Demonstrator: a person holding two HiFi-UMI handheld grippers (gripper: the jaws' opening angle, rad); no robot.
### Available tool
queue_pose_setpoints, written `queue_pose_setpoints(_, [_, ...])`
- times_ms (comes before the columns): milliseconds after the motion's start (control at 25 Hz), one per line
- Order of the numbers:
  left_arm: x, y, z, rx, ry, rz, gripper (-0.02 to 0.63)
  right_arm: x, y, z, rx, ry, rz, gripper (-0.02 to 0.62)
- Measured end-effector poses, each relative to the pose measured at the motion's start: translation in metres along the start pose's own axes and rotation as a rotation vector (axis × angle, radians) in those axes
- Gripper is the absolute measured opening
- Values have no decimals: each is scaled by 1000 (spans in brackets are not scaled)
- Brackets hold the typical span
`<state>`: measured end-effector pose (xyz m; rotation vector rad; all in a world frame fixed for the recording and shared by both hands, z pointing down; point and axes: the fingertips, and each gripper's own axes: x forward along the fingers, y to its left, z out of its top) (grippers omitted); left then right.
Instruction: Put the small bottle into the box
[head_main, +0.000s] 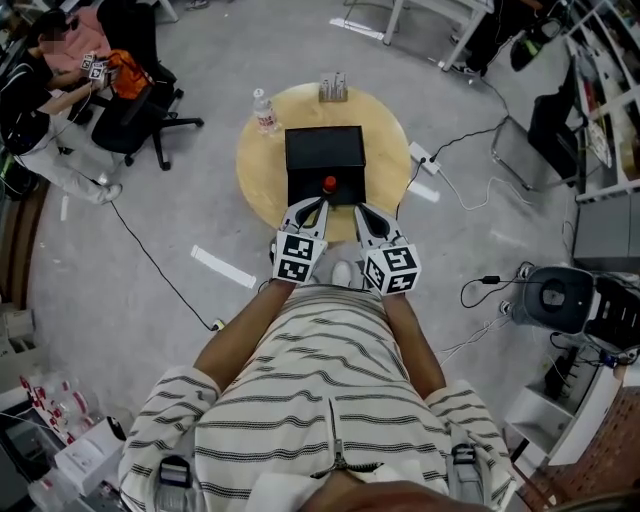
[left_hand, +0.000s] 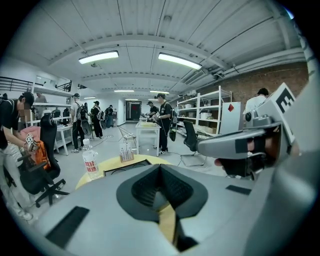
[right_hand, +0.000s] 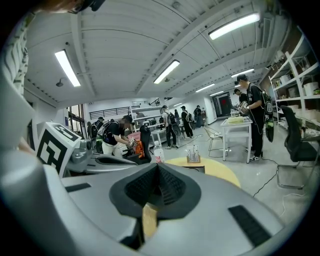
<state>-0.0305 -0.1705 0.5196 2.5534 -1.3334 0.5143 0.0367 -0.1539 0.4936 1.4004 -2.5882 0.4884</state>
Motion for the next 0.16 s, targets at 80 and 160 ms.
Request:
queue_pose_setpoints(80, [-1, -2, 1, 3, -3, 1, 21, -2, -1, 0, -1, -1, -2, 18])
queue_pose_setpoints(160, [-1, -4, 2, 7, -6, 2, 21, -3, -3, 0, -2, -3, -4, 18])
